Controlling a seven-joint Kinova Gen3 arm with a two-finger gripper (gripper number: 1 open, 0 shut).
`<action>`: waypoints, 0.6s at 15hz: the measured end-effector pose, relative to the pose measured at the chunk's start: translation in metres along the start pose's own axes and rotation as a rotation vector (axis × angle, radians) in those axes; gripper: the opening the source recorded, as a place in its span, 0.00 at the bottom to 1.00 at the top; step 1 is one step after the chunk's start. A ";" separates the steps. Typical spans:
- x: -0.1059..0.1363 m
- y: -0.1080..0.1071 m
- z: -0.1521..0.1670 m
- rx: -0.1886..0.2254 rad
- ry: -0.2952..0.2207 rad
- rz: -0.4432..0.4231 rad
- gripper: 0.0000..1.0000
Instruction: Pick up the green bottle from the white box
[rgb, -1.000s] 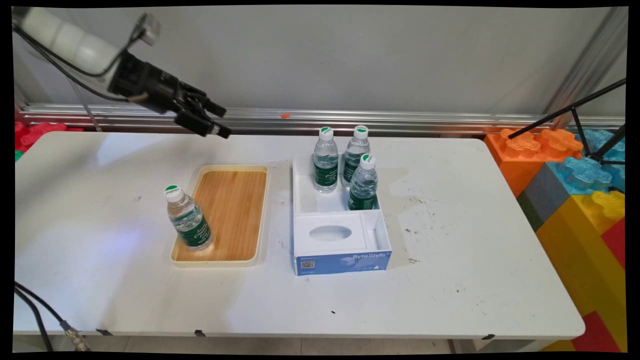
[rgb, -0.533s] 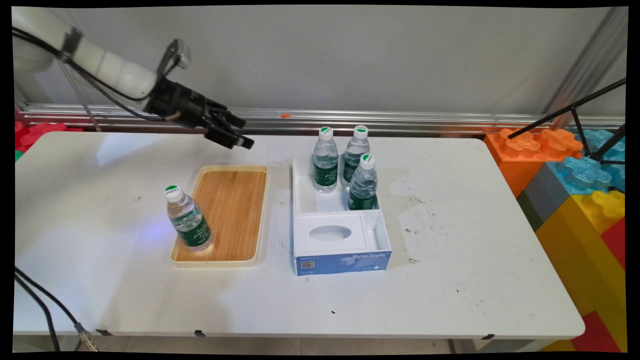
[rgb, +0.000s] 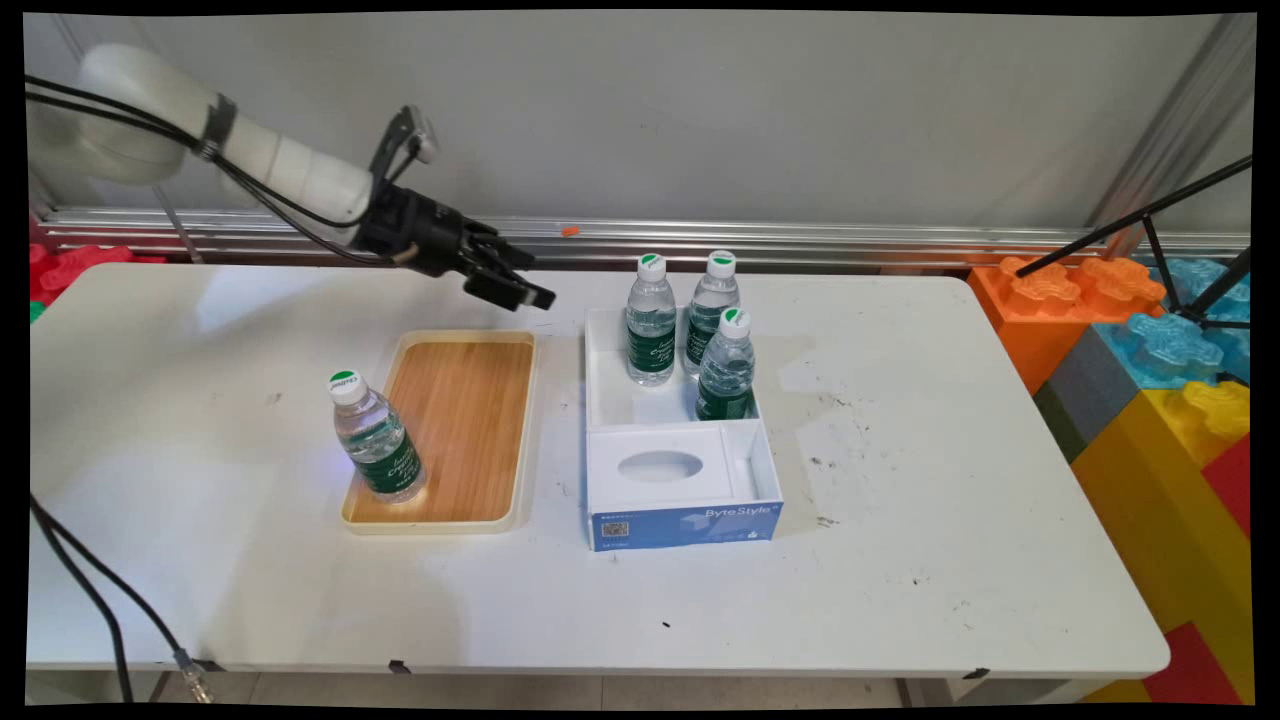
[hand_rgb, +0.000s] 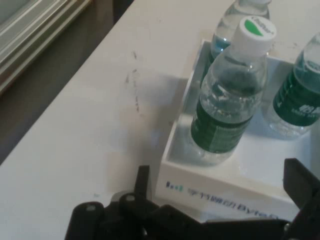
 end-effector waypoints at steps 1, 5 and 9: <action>0.000 0.002 0.007 -0.002 0.006 -0.004 1.00; 0.001 0.009 0.028 -0.014 0.025 -0.017 1.00; 0.003 0.016 0.045 -0.025 0.040 -0.030 1.00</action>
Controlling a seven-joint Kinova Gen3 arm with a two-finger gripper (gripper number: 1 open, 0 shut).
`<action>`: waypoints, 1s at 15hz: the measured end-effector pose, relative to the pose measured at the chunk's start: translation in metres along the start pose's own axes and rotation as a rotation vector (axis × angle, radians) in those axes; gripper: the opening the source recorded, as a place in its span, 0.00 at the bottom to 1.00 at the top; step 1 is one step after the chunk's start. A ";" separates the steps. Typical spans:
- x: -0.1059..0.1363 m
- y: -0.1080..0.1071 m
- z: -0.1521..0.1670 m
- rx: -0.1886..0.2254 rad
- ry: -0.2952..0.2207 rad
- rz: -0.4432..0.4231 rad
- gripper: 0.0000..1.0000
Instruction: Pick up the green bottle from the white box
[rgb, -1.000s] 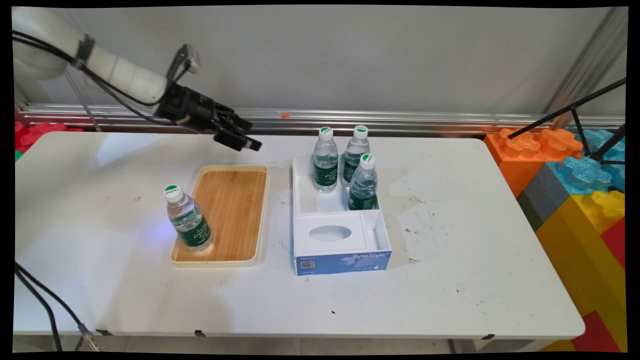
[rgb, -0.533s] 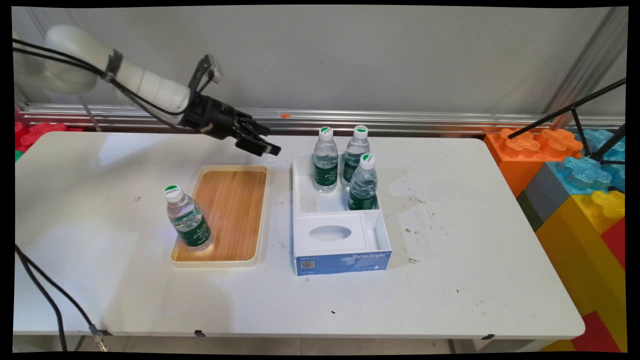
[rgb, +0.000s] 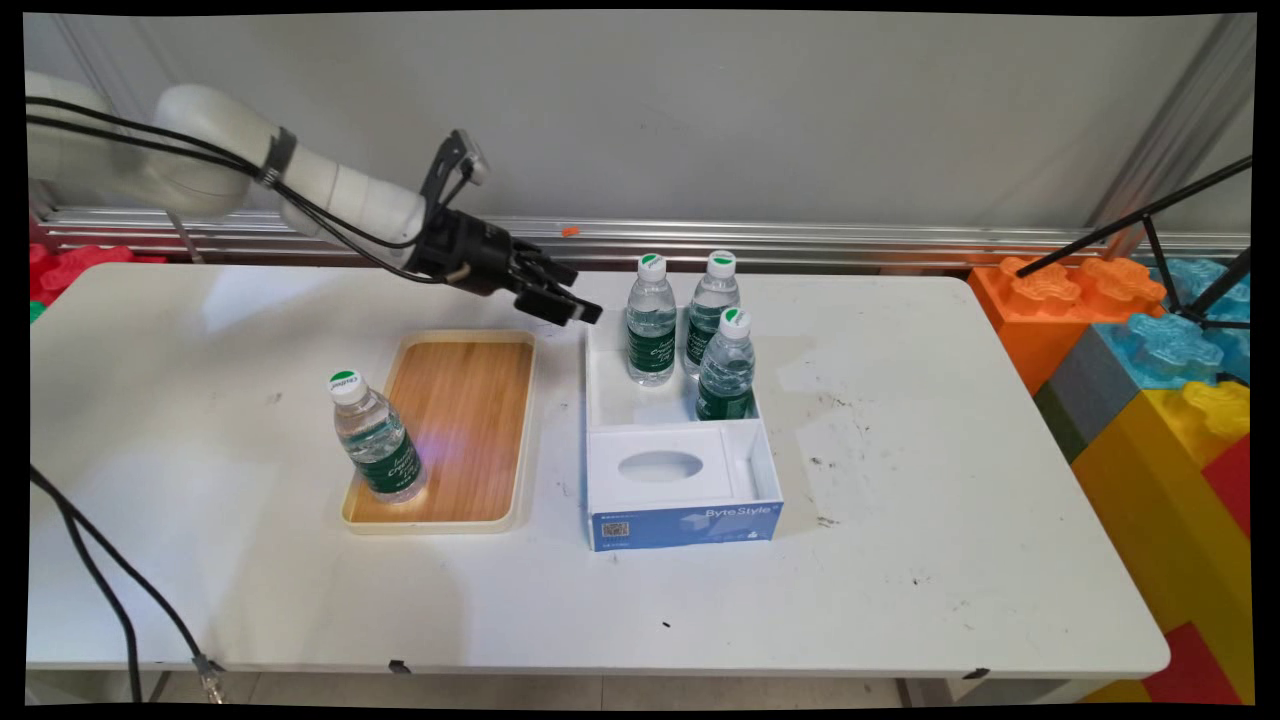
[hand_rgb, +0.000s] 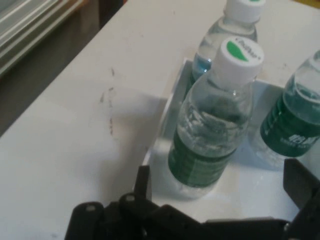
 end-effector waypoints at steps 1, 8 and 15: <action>0.000 0.002 0.004 -0.002 0.003 -0.003 1.00; -0.001 0.012 0.036 -0.015 0.022 -0.021 1.00; -0.003 0.010 0.067 -0.003 0.035 -0.020 1.00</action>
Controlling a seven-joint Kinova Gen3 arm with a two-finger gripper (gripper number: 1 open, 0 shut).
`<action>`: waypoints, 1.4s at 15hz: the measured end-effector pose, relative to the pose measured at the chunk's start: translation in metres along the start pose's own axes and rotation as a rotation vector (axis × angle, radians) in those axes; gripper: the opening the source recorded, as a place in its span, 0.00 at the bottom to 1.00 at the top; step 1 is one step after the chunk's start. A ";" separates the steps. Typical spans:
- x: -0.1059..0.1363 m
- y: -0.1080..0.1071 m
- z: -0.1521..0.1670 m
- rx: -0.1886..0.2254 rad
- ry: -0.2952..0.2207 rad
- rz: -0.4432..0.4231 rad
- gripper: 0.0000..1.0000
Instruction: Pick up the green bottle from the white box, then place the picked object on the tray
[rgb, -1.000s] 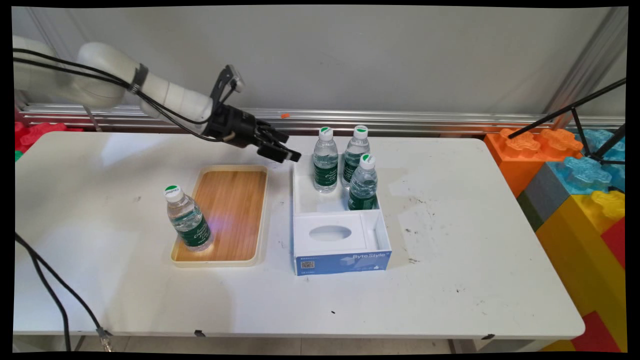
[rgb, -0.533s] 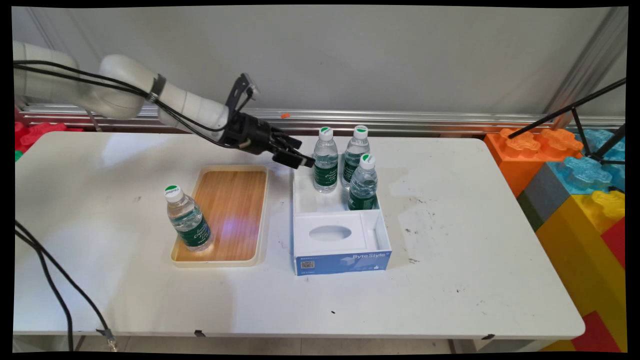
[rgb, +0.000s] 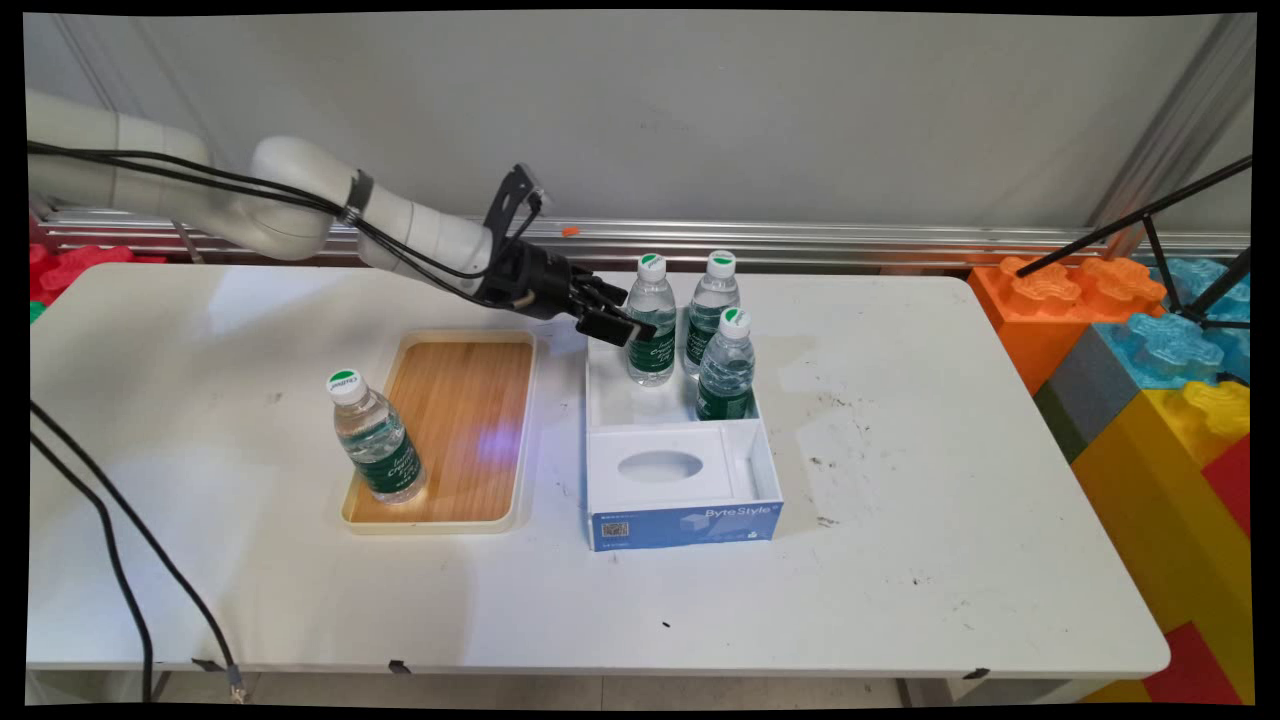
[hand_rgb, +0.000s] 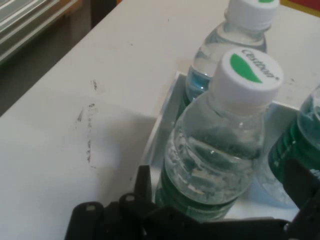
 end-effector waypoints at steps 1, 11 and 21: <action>-0.001 -0.001 0.003 0.002 0.000 0.001 1.00; -0.009 -0.008 0.030 0.013 0.003 0.006 1.00; -0.015 -0.012 0.040 0.014 -0.001 0.006 0.00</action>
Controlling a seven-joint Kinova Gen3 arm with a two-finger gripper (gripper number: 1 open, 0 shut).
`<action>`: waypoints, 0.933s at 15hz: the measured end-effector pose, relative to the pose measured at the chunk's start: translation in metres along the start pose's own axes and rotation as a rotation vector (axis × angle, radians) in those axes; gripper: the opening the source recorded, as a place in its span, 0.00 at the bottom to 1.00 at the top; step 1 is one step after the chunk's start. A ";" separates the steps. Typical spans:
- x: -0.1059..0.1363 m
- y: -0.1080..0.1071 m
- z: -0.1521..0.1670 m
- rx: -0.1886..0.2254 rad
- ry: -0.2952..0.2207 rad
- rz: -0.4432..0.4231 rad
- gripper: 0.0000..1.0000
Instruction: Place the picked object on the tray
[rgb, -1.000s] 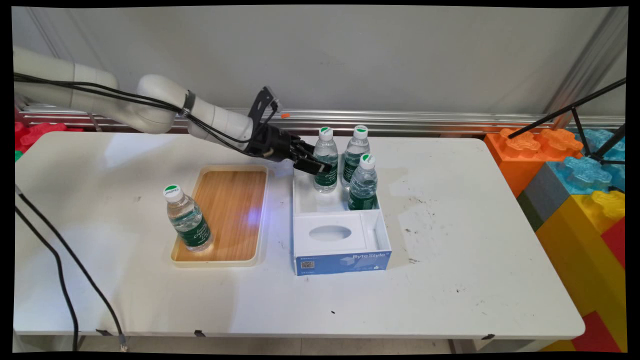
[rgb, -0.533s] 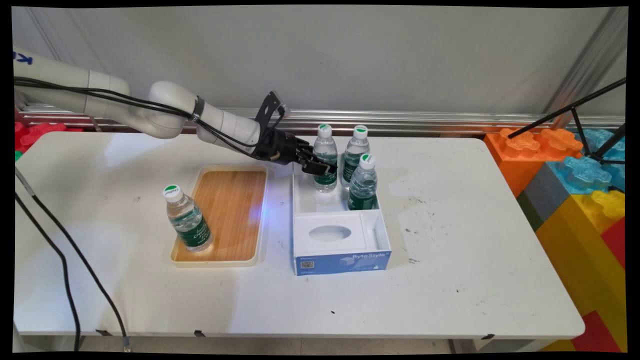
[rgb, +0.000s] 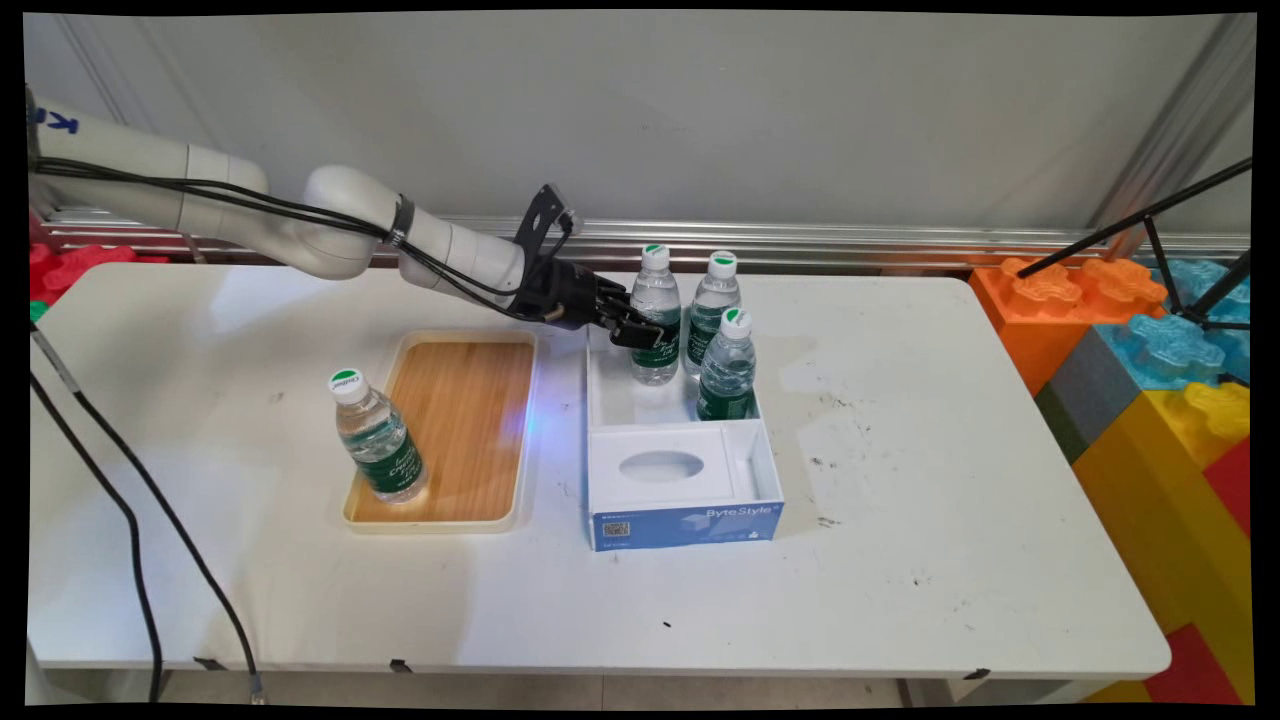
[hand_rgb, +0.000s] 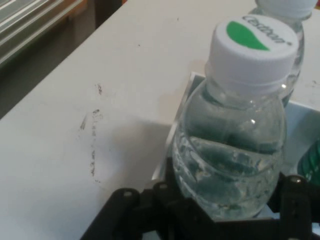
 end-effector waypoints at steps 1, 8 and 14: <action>0.000 0.000 0.000 0.000 -0.001 -0.002 0.00; 0.006 0.003 -0.008 -0.007 -0.001 -0.024 0.00; 0.011 0.010 -0.030 -0.019 0.000 -0.038 0.00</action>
